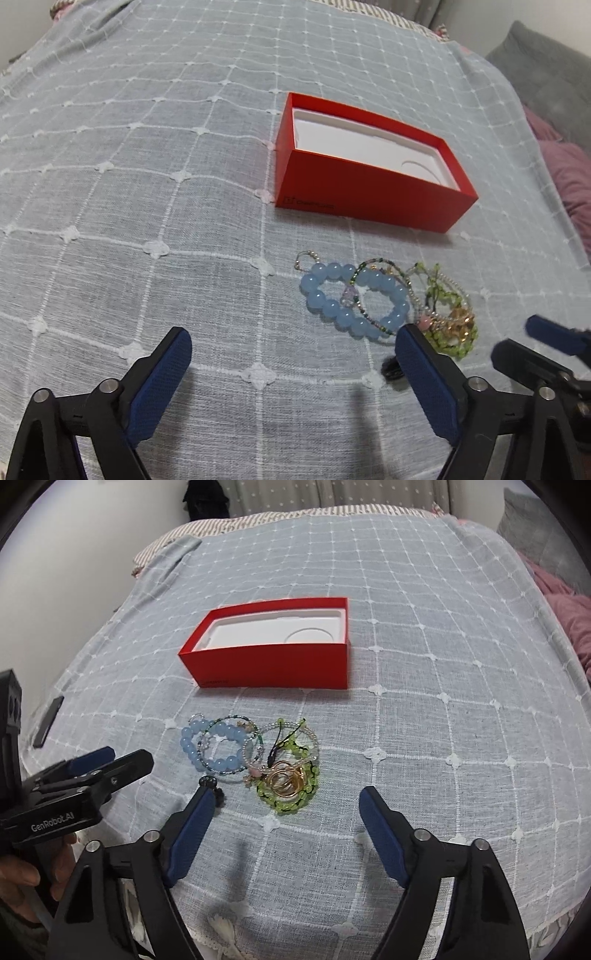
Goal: Organize jewelry
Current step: 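Grasp the thin beaded bracelets with the right gripper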
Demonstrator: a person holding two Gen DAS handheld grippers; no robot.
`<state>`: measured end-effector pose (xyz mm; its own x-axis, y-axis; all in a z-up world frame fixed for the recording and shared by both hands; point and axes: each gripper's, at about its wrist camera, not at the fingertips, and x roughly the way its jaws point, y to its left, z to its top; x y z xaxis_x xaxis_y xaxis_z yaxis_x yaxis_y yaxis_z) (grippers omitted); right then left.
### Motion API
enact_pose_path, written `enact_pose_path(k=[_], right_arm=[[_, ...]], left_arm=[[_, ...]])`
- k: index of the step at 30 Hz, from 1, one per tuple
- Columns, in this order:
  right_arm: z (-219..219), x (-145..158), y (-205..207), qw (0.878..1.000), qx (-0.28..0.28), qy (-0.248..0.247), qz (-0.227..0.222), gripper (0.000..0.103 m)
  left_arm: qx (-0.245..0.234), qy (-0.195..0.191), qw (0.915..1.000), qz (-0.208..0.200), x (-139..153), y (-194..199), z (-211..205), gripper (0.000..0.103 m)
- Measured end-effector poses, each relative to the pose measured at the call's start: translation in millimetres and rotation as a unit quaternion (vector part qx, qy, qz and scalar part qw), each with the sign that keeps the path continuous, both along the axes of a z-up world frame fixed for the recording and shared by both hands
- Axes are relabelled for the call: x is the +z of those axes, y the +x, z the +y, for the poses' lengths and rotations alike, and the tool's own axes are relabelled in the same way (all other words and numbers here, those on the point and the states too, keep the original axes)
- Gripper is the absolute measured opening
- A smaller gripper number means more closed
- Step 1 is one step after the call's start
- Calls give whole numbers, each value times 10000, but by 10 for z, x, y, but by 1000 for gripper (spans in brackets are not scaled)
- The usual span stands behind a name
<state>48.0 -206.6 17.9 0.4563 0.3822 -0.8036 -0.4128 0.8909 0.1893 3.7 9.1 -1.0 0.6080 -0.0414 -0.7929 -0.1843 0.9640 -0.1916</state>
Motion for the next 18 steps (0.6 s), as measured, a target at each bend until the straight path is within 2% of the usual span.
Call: enact_pose_path(k=[3, 8, 9, 11, 13, 18], right_arm=[[-75, -41, 95, 9990, -50, 351, 282, 68], [-216, -80, 320, 9888, -248, 1109, 963, 55], [-224, -89, 355, 9866, -281, 1188, 1082, 52], [-229, -111, 430, 9836, -337, 1288, 1215, 49], [-211, -130, 494, 9818, -386, 1319, 1312, 45], [-229, -161, 646, 9790, -547, 1450, 1328, 42]], left_arm=[[-41, -541, 9985, 20, -17, 7, 48, 85], [-148, -1127, 9935, -18, -23, 88, 82, 71], [-179, -1196, 9927, 7, -25, 116, 75, 70], [-248, -1248, 9918, -105, -7, 153, 70, 58], [-350, -1210, 9920, -36, 2, 203, 25, 52], [-471, -1303, 9901, 219, -20, 371, 21, 51]])
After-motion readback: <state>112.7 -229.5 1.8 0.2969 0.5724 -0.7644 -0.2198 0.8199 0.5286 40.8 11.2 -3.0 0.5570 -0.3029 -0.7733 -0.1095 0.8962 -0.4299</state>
